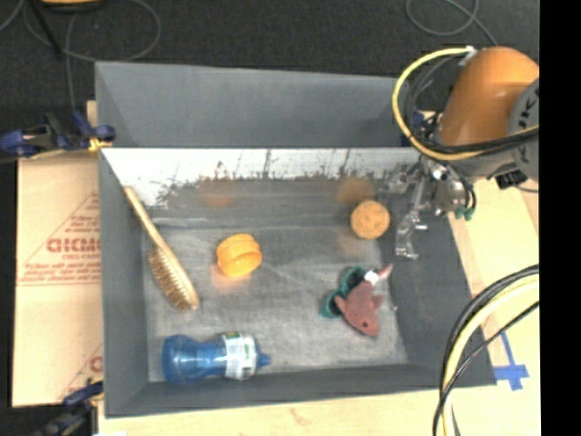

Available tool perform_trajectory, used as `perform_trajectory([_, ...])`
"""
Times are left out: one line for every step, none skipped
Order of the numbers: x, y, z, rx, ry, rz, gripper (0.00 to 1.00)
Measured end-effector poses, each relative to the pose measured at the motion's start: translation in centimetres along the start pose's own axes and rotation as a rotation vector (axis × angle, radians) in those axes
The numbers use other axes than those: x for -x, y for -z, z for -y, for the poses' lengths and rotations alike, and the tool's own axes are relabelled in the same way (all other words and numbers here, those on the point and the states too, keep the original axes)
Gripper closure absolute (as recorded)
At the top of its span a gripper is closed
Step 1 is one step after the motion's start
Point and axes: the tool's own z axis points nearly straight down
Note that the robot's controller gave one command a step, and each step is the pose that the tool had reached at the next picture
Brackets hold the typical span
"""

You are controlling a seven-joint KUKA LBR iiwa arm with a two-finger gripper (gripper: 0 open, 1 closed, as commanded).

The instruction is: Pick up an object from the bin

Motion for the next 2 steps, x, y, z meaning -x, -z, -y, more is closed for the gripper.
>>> perform_trajectory([1.04,-7.50,-2.60,0.015,-0.159,0.022,1.00])
perform_trajectory([0.53,-8.22,-2.57,0.013,-0.156,0.006,0.00])
